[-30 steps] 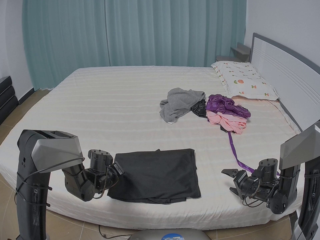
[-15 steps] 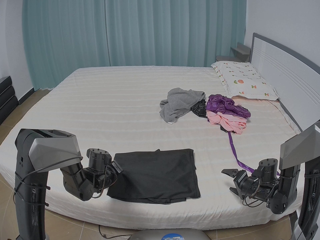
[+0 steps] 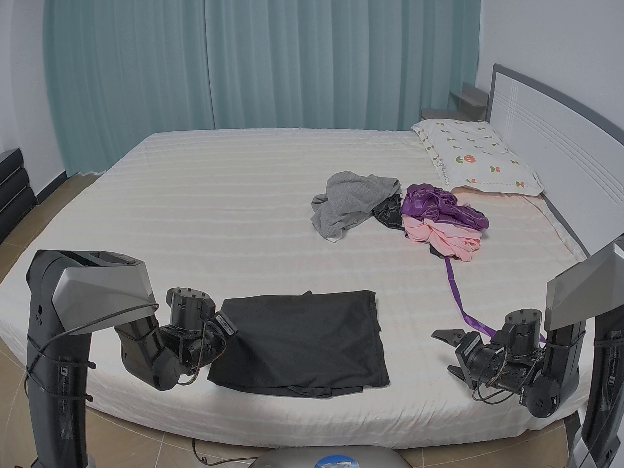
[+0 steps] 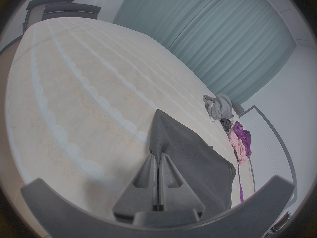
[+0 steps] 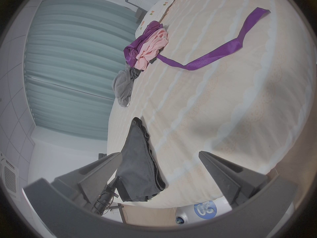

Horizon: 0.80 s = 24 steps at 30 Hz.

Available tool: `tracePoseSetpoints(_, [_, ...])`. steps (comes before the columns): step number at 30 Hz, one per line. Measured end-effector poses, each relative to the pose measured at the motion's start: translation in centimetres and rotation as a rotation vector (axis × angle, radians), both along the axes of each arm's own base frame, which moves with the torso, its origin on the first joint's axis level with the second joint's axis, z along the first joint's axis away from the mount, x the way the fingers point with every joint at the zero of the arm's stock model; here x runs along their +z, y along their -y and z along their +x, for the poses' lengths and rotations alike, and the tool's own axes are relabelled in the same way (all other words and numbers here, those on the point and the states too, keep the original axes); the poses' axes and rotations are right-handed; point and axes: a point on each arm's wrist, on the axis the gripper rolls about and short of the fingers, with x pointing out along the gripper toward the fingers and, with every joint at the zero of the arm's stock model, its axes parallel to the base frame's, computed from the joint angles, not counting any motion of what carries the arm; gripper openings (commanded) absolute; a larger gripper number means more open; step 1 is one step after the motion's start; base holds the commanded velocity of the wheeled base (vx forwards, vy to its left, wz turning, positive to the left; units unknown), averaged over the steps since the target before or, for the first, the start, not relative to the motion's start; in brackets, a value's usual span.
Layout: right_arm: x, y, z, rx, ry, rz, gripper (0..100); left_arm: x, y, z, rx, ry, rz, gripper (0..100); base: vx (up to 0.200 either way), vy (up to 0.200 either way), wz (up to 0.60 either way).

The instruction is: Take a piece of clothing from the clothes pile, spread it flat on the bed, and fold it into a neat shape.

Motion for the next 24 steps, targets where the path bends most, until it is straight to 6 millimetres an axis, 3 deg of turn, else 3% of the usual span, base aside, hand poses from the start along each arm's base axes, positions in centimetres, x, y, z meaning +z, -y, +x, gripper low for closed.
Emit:
tracePoseSetpoints(2, [0.00, 0.01, 0.00, -0.001, 0.000, 0.000, 100, 0.05, 0.00, 0.00, 0.001, 0.001, -0.002, 0, 0.000, 0.000, 0.00])
tracePoseSetpoints(24, [0.01, -0.01, 0.05, -0.001, 0.002, 0.000, 100, 0.44, -0.42, -0.06, 0.035, 0.002, -0.036, 0, 0.000, 0.200, 0.00])
